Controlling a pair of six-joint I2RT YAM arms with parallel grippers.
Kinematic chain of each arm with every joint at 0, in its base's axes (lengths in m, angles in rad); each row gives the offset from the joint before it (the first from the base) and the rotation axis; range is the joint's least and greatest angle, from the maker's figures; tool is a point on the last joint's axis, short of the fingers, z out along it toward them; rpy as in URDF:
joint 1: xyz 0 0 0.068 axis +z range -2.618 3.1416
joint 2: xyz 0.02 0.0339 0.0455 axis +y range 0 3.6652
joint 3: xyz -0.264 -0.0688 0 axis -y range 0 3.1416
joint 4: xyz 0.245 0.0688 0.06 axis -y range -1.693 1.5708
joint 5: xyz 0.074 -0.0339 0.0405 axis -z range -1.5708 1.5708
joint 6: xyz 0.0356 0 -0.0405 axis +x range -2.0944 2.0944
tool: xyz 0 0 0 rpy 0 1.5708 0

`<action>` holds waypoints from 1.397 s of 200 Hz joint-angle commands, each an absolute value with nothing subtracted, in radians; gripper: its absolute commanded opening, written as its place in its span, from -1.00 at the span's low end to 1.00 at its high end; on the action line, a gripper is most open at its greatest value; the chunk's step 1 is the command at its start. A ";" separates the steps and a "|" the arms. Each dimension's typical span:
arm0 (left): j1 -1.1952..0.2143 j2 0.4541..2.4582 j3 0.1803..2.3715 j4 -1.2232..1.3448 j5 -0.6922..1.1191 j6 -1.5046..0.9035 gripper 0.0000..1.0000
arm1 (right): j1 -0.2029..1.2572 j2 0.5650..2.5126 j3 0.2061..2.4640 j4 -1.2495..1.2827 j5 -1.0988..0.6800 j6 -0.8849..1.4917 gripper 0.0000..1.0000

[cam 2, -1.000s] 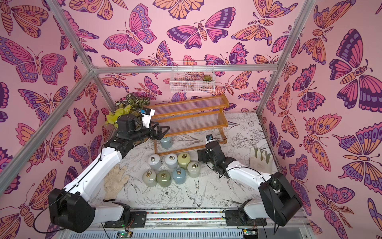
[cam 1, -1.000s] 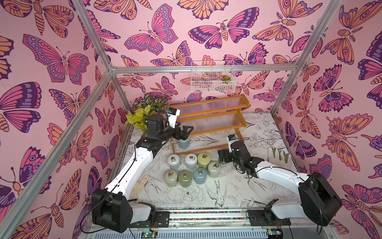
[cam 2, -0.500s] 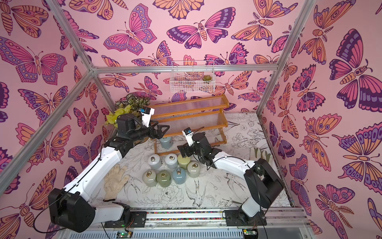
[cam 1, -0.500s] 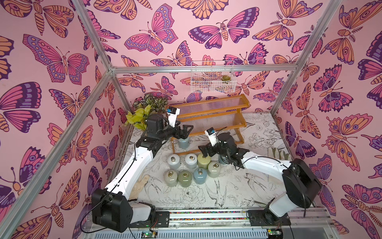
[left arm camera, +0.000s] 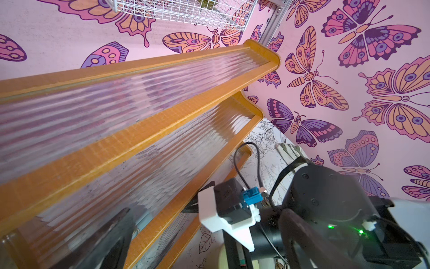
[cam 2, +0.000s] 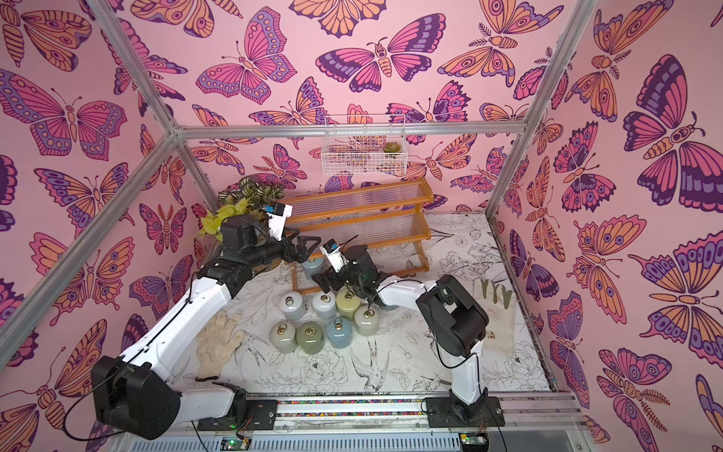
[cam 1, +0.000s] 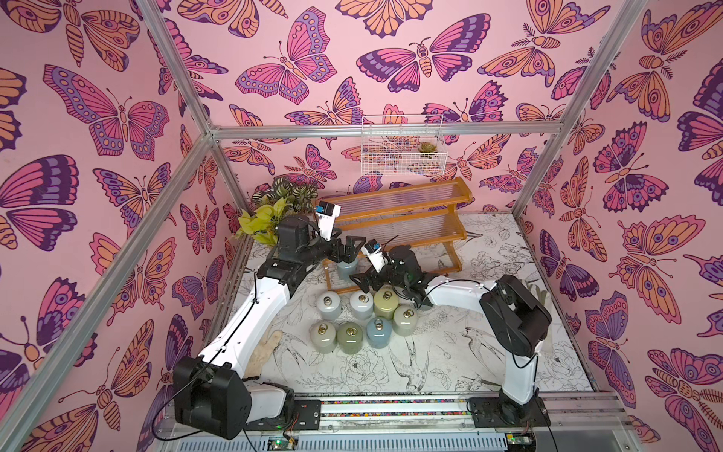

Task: Remove the tea canisters from the shelf
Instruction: Pick up the tea canister from the shelf.

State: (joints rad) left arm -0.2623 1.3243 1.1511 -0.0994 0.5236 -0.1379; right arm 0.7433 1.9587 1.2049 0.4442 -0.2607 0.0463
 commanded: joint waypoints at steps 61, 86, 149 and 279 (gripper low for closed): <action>-0.263 1.294 1.126 -0.098 0.521 -0.118 1.00 | 0.756 2.109 1.416 0.385 -0.205 0.018 0.97; -0.264 1.295 1.123 -0.099 0.526 -0.117 1.00 | 0.769 2.130 1.433 0.377 -0.149 0.020 0.97; -0.262 1.296 1.121 -0.106 0.529 -0.110 1.00 | 0.772 2.194 1.491 0.400 -0.120 0.019 0.97; -0.261 1.295 1.104 -0.110 0.554 -0.129 1.00 | 0.774 2.341 1.629 0.422 0.030 0.129 0.97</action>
State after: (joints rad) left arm -0.2623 1.3148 1.1248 -0.1036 0.5320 -0.1318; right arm 0.7776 2.2948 1.5890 0.3973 -0.0509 0.0711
